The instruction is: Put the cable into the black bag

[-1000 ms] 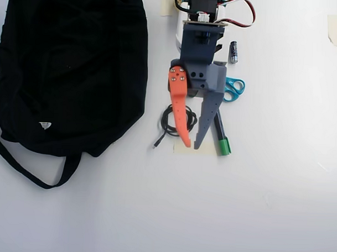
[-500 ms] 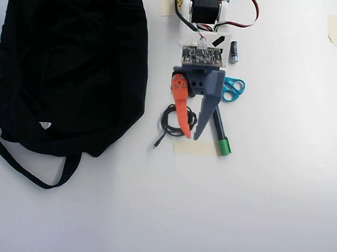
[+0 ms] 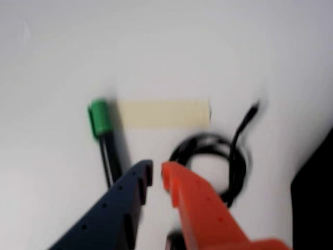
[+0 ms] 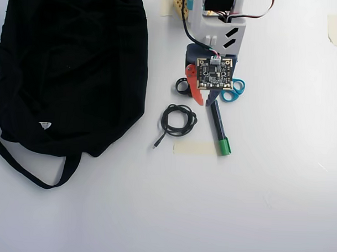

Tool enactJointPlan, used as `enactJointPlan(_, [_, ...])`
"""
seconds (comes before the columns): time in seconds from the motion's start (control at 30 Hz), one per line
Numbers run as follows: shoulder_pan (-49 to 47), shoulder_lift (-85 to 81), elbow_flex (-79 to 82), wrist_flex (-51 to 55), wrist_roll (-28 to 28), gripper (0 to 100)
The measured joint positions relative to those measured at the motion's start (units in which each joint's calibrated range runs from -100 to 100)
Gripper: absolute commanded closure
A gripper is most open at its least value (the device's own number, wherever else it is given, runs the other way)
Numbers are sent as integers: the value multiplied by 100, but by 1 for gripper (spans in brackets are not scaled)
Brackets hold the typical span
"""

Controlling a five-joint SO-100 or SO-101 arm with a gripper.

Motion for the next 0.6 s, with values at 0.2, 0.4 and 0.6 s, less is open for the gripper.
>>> enactJointPlan(0.2, [-44,0,-393,1108,0,98])
enactJointPlan(0.4, [-198,0,-409,1434,0,98])
enactJointPlan(0.6, [-235,0,-409,1451,0,98])
